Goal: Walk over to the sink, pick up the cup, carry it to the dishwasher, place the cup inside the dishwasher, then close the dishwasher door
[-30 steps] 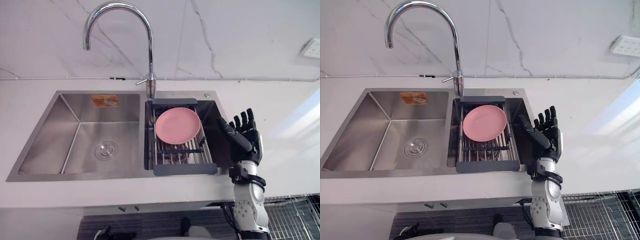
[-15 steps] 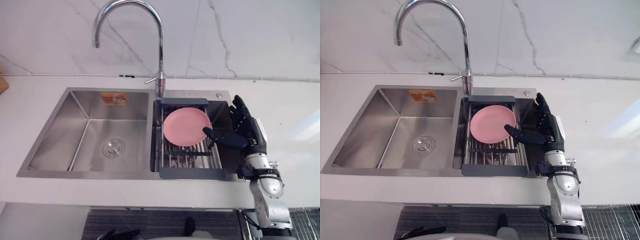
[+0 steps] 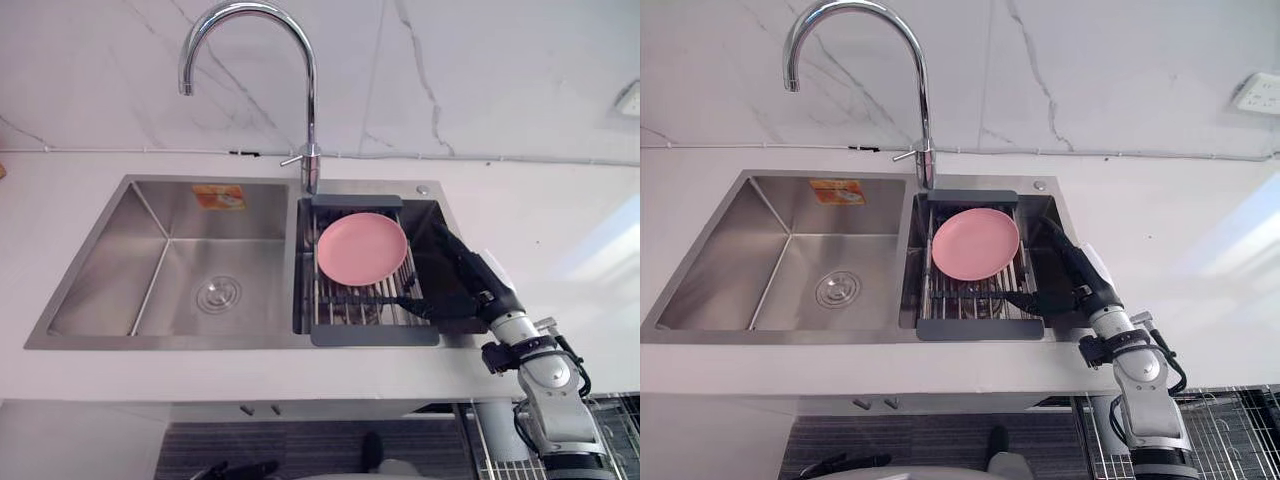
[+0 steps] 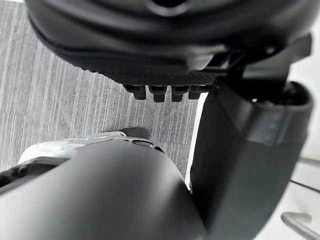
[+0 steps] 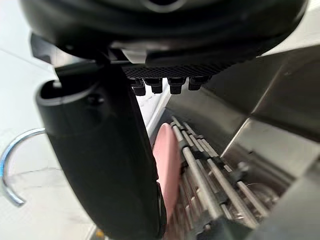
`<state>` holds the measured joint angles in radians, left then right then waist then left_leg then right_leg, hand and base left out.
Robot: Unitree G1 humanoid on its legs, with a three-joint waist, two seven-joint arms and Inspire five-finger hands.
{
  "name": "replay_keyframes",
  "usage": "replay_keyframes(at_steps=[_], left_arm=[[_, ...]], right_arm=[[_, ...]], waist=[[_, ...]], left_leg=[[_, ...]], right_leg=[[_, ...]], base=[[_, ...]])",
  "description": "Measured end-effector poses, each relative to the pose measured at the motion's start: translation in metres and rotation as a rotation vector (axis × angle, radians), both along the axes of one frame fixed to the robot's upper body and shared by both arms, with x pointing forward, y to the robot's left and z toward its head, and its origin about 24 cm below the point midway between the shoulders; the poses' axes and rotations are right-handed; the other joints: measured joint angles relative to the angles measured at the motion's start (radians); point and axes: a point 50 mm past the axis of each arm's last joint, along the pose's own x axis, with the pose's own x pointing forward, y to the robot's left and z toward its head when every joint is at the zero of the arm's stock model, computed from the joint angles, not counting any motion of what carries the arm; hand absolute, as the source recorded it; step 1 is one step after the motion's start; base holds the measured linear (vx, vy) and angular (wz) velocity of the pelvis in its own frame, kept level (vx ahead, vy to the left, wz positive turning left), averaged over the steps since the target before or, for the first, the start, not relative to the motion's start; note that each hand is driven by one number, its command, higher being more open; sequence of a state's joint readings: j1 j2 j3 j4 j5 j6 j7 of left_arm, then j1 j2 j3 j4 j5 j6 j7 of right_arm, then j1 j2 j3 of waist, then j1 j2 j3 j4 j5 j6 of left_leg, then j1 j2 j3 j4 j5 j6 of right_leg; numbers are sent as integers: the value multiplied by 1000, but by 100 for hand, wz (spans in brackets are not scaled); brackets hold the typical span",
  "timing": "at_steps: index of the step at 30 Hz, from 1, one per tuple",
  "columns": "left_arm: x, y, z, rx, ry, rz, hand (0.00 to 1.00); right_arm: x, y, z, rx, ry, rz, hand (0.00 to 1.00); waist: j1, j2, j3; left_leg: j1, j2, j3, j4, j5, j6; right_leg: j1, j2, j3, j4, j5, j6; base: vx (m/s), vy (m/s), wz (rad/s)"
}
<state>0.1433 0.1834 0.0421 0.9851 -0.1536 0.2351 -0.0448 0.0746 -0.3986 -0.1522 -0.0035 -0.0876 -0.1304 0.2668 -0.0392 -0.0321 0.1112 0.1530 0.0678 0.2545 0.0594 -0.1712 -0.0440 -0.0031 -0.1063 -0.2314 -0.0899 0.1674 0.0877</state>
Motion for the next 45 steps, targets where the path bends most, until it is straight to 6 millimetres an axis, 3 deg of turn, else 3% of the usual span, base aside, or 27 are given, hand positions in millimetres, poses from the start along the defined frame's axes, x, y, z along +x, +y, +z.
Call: replay_keyframes(at_steps=[14, 20, 29, 45], left_arm=[[0, 1, 1, 9, -2, -16, 100], [1, 2, 2, 13, -9, -18, 100], [2, 5, 3, 46, 1, -26, 100], [7, 5, 5, 46, -30, -33, 100]], right_arm=[[5, 6, 3, -274, -113, -125, 100], [9, 12, 3, -312, -129, -114, 100], [18, 19, -14, -393, -64, -73, 100], [37, 21, -18, -505, -107, -112, 100]], waist=[[0, -7, -4], [11, -14, -2], [27, -32, -5], [51, -36, -3]], left_leg=[[7, -1, 0, -3, 0, 0], [7, -2, -20, -4, 3, 1], [2, -16, -52, -25, 25, 7], [-17, -35, -92, -25, 41, 17]], right_leg=[[5, -1, -11, 4, 0, 0], [17, -4, -30, 4, 0, 0], [20, -19, -60, 4, 0, 0], [22, -38, -97, 5, 1, 1]], base=[[-22, -7, 0], [-54, -15, 10], [-56, -9, 11], [-29, -1, 7]])
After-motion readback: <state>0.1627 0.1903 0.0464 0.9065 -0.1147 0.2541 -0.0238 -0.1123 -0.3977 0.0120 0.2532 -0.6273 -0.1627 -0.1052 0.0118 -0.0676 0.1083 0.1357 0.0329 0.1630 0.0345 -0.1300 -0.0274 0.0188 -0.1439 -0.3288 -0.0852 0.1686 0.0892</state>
